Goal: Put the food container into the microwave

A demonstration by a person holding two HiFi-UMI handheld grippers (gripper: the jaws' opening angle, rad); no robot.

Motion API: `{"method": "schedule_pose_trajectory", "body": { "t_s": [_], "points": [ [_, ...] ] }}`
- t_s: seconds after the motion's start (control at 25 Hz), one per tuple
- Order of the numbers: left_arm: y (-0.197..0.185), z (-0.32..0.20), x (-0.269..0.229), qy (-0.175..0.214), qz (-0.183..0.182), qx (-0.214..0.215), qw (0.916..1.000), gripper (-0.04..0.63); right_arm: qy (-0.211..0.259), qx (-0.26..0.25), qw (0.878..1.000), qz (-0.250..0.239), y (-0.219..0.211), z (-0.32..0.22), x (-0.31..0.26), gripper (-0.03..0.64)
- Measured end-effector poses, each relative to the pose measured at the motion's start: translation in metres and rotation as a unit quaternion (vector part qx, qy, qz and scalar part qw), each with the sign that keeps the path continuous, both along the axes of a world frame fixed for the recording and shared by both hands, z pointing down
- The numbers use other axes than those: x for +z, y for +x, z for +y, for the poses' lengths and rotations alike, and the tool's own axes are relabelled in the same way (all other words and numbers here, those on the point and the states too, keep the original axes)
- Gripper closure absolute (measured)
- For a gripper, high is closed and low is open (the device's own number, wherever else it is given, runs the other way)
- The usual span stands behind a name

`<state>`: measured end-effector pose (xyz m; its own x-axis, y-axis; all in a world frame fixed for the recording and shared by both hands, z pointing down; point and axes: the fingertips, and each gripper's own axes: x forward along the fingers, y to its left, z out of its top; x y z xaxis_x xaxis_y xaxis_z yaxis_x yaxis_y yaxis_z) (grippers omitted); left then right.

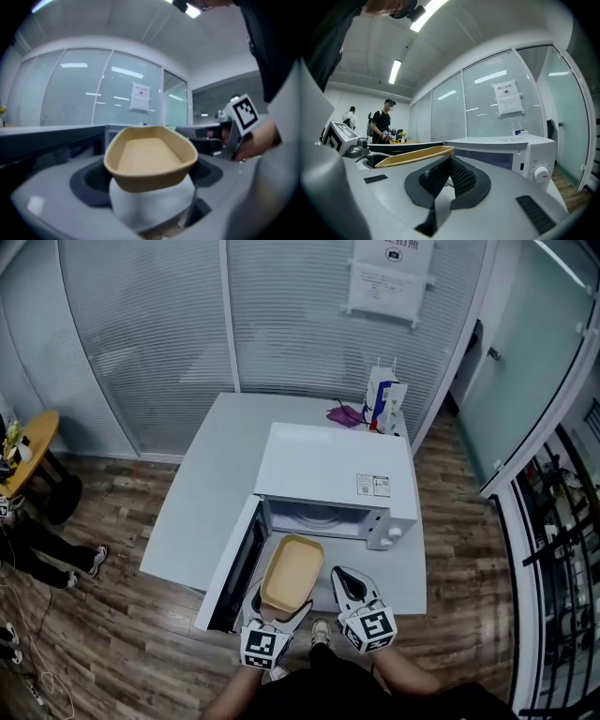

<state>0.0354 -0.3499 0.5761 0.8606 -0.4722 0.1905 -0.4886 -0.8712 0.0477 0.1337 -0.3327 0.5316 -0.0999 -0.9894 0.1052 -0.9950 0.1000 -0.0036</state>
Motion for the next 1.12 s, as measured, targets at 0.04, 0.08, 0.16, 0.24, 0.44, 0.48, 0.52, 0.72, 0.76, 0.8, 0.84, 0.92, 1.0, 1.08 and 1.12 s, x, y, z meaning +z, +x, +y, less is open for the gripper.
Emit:
{"method": "schedule_pose_trajectory", "body": {
  "t_s": [0.04, 0.08, 0.16, 0.24, 0.44, 0.48, 0.52, 0.72, 0.76, 0.8, 0.84, 0.92, 1.0, 1.08, 1.12],
  "points": [
    [0.005, -0.003, 0.003, -0.003, -0.002, 0.001, 1.0000, 0.101, -0.004, 0.002, 1.000, 0.000, 0.005, -0.003, 0.004, 0.611],
    [0.010, -0.006, 0.007, -0.006, -0.005, 0.001, 1.0000, 0.101, -0.008, 0.004, 1.000, -0.001, 0.011, -0.006, 0.008, 0.611],
    [0.020, -0.015, 0.016, -0.011, -0.011, 0.000, 0.9999, 0.101, -0.015, 0.007, 1.000, -0.002, 0.020, -0.013, 0.016, 0.611],
    [0.030, -0.024, 0.023, -0.017, -0.013, -0.003, 0.9998, 0.101, -0.022, 0.009, 1.000, -0.002, 0.030, -0.019, 0.025, 0.611],
    [0.052, -0.049, 0.035, -0.026, -0.016, -0.022, 0.9993, 0.101, -0.048, 0.017, 0.999, -0.006, 0.053, -0.031, 0.050, 0.611],
    [0.057, -0.054, 0.038, -0.026, -0.020, -0.024, 0.9992, 0.101, -0.051, 0.019, 0.998, -0.007, 0.058, -0.034, 0.054, 0.611],
    [0.062, -0.058, 0.041, -0.026, -0.024, -0.024, 0.9991, 0.101, -0.054, 0.021, 0.998, -0.008, 0.062, -0.037, 0.058, 0.611],
    [0.085, -0.077, 0.060, -0.032, -0.036, -0.024, 0.9985, 0.101, -0.065, 0.030, 0.997, -0.015, 0.081, -0.050, 0.075, 0.611],
    [0.089, -0.081, 0.063, -0.034, -0.037, -0.026, 0.9984, 0.101, -0.066, 0.031, 0.997, -0.017, 0.084, -0.052, 0.078, 0.611],
    [0.093, -0.084, 0.066, -0.036, -0.038, -0.027, 0.9983, 0.101, -0.068, 0.033, 0.997, -0.019, 0.086, -0.054, 0.081, 0.611],
    [0.096, -0.088, 0.068, -0.037, -0.039, -0.028, 0.9982, 0.101, -0.069, 0.035, 0.997, -0.022, 0.089, -0.055, 0.083, 0.611],
    [0.104, -0.094, 0.073, -0.040, -0.041, -0.030, 0.9979, 0.101, -0.074, 0.042, 0.996, -0.031, 0.094, -0.055, 0.088, 0.611],
    [0.111, -0.101, 0.076, -0.042, -0.044, -0.032, 0.9976, 0.101, -0.080, 0.051, 0.995, -0.040, 0.102, -0.052, 0.093, 0.611],
    [0.118, -0.109, 0.080, -0.042, -0.047, -0.036, 0.9974, 0.101, -0.088, 0.055, 0.994, -0.043, 0.107, -0.049, 0.100, 0.611],
    [0.121, -0.112, 0.081, -0.042, -0.048, -0.038, 0.9972, 0.101, -0.092, 0.056, 0.993, -0.044, 0.110, -0.049, 0.104, 0.611]
  ]
}}
